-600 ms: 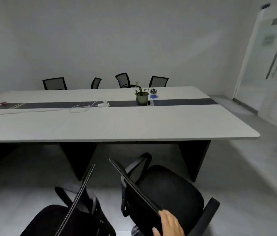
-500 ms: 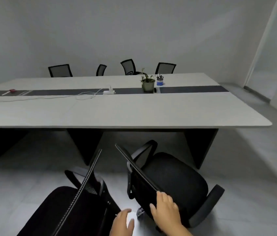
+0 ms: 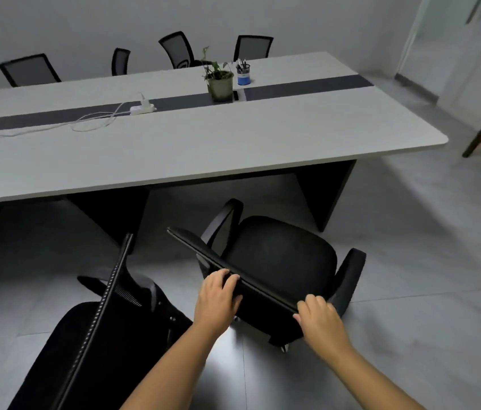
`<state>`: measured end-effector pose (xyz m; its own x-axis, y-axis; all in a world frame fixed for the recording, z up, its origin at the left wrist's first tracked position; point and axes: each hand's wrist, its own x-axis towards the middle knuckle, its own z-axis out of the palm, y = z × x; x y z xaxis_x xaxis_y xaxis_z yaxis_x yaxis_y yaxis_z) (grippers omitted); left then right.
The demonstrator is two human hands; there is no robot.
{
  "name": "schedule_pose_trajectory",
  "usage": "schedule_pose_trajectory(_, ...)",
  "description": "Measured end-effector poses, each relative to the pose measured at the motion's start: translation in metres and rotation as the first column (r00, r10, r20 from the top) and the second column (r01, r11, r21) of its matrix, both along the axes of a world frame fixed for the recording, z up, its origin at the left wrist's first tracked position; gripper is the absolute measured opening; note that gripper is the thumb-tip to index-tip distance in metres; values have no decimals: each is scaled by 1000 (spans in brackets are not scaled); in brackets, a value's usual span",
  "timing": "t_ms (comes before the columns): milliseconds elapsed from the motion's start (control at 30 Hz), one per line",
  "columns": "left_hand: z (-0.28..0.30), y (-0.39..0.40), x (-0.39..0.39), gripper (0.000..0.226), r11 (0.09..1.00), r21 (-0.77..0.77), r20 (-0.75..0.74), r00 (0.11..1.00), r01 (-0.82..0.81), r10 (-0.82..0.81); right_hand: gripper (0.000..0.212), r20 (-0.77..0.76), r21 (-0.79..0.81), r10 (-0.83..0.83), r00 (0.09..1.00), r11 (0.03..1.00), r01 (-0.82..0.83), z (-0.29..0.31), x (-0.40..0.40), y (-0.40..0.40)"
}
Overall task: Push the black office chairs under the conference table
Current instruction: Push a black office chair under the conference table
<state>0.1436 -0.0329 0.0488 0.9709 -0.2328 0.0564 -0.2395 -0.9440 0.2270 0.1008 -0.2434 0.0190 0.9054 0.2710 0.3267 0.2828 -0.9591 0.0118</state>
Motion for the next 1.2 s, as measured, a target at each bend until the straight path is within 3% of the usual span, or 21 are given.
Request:
schedule_pose_trajectory(100, -21, -2, 11, 37, 985, 6, 250, 953, 172, -168, 38, 32, -27, -22, 999, 999, 23, -1, -1, -44)
schedule_pose_trajectory(200, -28, -4, 25, 30, 978, 43, 414, 888, 203, -202, 37, 0, -38, -125, 992, 991, 125, 6, 4, -73)
schedule_pose_trajectory(300, -23, -4, 43, 29, 980, 104, 395, 897, 168, -196, 27, 14, -20, -225, 974, 974, 226, 6, 17, -77)
schedule_pose_trajectory(433, -21, -11, 62, 44, 953, 177, 396, 869, 245, -296, 59, 15, -3, -247, 969, 969, 247, -1, 47, -57)
schedule_pose_trajectory(500, -20, -14, 70, 64, 938, 205, 394, 854, 278, -339, 63, 0, 12, -269, 963, 963, 269, -1, 57, -57)
schedule_pose_trajectory(600, -23, -17, 83, 68, 925, 219, 381, 845, 311, -375, 62, 59, 33, -259, 964, 966, 257, -12, 67, -65)
schedule_pose_trajectory(733, -30, -28, 108, 58, 944, 159, 466, 821, 288, -330, 68, 177, 58, -230, 957, 973, 223, -18, 95, -78)
schedule_pose_trajectory(867, -29, -50, 141, 47, 961, 155, 532, 800, 230, -277, 63, 173, 18, -218, 960, 976, 218, -14, 134, -97)
schedule_pose_trajectory(1067, -31, -85, 194, 51, 981, 144, 516, 836, 132, -188, 55, 119, -33, -199, 973, 978, 205, -6, 205, -129)
schedule_pose_trajectory(1200, -28, -113, 221, 67, 986, 156, 458, 881, 51, -118, 54, 114, -38, -150, 982, 987, 156, -9, 243, -156)
